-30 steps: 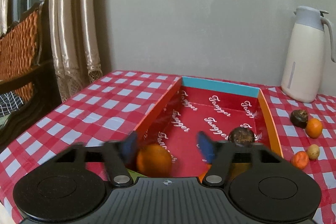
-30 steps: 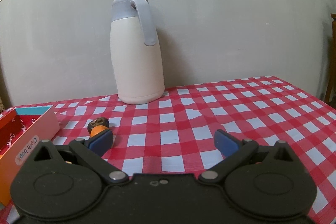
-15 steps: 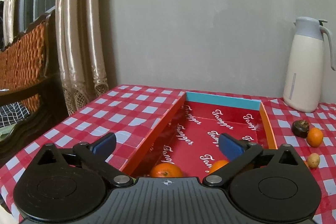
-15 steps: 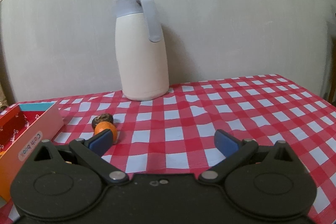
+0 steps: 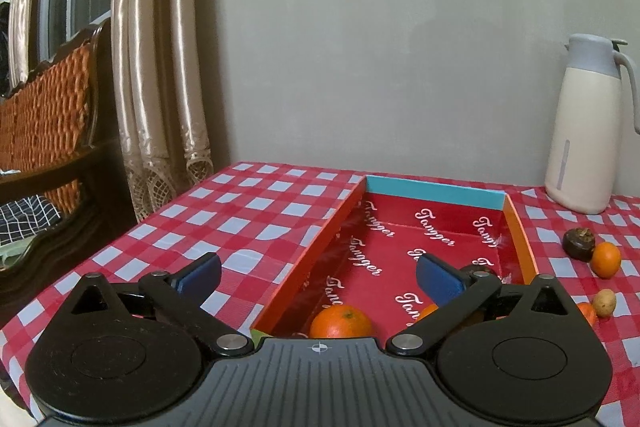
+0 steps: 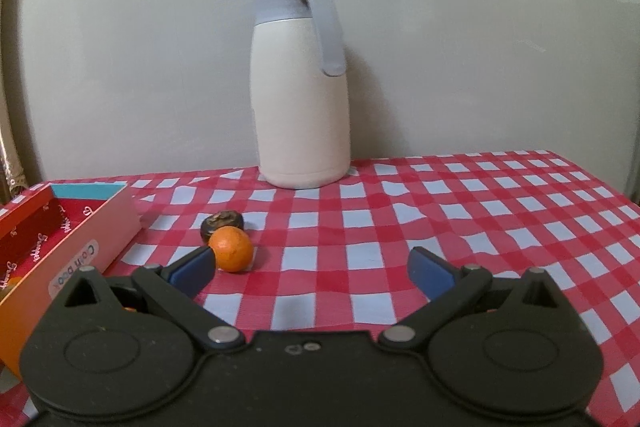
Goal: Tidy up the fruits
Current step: 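Reach the right gripper to the small tan fruit and grasp it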
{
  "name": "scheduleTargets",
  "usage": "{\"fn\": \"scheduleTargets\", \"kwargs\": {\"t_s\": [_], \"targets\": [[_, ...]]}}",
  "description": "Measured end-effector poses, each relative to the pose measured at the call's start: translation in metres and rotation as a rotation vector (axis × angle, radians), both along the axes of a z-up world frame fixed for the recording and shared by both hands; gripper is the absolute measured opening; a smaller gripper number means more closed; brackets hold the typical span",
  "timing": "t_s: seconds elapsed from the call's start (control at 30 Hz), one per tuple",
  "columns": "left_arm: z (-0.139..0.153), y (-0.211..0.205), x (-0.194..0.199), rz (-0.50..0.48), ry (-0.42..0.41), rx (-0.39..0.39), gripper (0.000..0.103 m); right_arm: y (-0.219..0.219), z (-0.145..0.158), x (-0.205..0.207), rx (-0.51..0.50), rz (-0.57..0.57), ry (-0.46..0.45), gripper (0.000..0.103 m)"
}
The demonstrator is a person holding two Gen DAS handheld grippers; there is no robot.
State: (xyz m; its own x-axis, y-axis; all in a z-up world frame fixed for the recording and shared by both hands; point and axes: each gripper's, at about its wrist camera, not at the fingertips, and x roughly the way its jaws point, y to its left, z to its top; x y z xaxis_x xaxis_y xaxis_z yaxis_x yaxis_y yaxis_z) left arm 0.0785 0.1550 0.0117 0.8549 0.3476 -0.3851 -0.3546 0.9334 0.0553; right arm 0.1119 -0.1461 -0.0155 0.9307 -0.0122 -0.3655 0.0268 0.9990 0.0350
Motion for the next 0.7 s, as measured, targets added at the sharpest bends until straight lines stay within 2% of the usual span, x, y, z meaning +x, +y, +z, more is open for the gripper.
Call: {"fn": "scheduleTargets", "kwargs": {"t_s": [0.2,0.47,0.6,0.63,0.7], "targets": [[-0.001,0.012,-0.004,0.023,-0.006,-0.003,0.103,0.013,0.000,0.006,-0.025,0.027,-0.007,0.103],[-0.002,0.030,-0.010,0.054,-0.007,0.002,0.103,0.029,0.001,0.012,-0.031,0.107,-0.004,0.096],[-0.002,0.036,-0.012,0.062,-0.005,-0.004,0.103,0.045,0.000,0.010,-0.067,0.161,-0.002,0.091],[-0.002,0.036,-0.012,0.061,-0.005,-0.004,0.103,0.049,-0.001,0.011,-0.076,0.175,0.005,0.089],[-0.002,0.036,-0.013,0.060,-0.005,-0.001,0.103,0.055,-0.004,0.013,-0.088,0.197,0.032,0.075]]}}
